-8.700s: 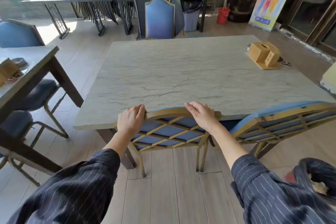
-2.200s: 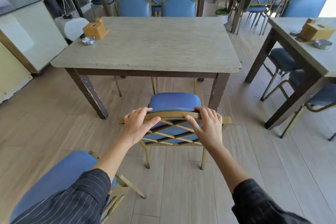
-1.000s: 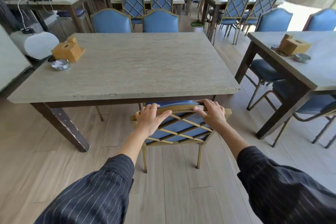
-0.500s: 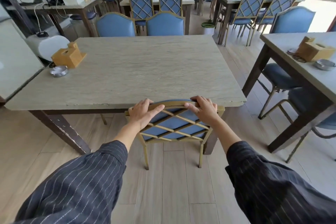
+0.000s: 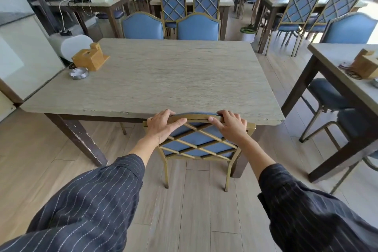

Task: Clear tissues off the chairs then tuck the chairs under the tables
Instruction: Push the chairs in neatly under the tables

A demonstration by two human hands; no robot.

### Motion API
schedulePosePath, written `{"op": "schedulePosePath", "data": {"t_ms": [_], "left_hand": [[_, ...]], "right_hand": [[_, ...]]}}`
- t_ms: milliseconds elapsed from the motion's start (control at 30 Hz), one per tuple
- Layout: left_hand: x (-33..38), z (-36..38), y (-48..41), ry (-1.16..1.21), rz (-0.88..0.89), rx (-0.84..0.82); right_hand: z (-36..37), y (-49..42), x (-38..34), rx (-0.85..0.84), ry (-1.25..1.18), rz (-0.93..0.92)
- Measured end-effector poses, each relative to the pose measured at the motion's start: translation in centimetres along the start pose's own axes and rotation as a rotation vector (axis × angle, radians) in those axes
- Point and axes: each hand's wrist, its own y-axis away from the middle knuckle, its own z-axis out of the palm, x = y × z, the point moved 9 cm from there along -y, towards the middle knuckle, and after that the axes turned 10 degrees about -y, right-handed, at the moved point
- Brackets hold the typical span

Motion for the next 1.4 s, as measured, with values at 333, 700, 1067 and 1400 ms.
{"op": "schedulePosePath", "data": {"t_ms": [333, 700, 1067, 1400], "left_hand": [[-2.7, -1.5, -0.8, -0.017, 0.030, 0.027], [0.1, -0.6, -1.3, -0.064, 0.003, 0.074], [1.0, -0.8, 3.2, -0.153, -0.070, -0.149], [-9.7, -0.6, 23.8, -0.332, -0.212, -0.673]], "right_hand": [[2.1, 0.5, -2.7, 0.027, 0.017, -0.052], [0.2, -1.1, -0.3, -0.013, -0.023, -0.038], [0.3, 2.6, -2.5, 0.078, 0.028, 0.062], [15.3, 18.3, -16.0, -0.363, -0.139, -0.093]]}}
